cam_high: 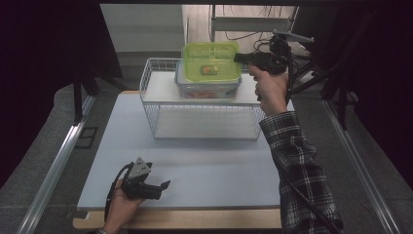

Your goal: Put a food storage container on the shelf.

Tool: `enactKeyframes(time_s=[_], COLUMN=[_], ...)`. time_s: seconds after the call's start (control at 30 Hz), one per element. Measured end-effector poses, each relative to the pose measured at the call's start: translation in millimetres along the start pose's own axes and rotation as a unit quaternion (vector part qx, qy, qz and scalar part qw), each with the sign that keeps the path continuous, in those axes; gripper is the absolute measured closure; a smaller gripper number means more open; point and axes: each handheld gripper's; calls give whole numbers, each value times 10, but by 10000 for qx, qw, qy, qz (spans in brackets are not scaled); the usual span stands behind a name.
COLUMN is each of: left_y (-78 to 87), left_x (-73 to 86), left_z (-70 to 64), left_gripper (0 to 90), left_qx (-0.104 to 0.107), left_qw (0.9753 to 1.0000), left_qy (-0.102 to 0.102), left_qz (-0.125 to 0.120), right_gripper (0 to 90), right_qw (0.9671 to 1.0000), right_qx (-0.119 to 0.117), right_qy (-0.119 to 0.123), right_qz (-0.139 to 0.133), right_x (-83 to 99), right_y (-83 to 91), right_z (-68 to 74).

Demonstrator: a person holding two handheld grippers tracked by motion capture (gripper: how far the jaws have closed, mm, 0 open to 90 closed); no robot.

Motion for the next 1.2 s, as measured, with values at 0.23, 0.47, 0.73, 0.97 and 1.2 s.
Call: enactKeyframes(time_s=[0.23,0.47,0.73,0.97,1.2], left_y=[-4,-7,-8,-6,-6], left_x=[-2,-3,-1,0,1], left_z=[-4,-6,-5,-5,-4], left_gripper=[73,73,73,73,73], left_qx=[12,13,20,20,6], left_qw=[10000,10000,10000,10000,10000], left_qy=[-15,-25,-24,-33,-25], left_qz=[6,9,18,21,24], right_gripper=[805,788,700,604,458], right_qw=[9999,9995,9948,9929,9940], right_qx=[144,281,824,923,724], right_qy=[16,115,579,749,825], right_qz=[69,109,178,107,41], right_x=[-15,-15,-19,-20,-25], right_y=[-121,-148,-238,-285,-202], right_z=[3,27,52,30,0])
Point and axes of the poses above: each handheld gripper's, and its own axes: y roughly backward along the jaws, x roughly out of its underside, z roughly to its left, and after that the axes turned 4 degrees about x, right-handed
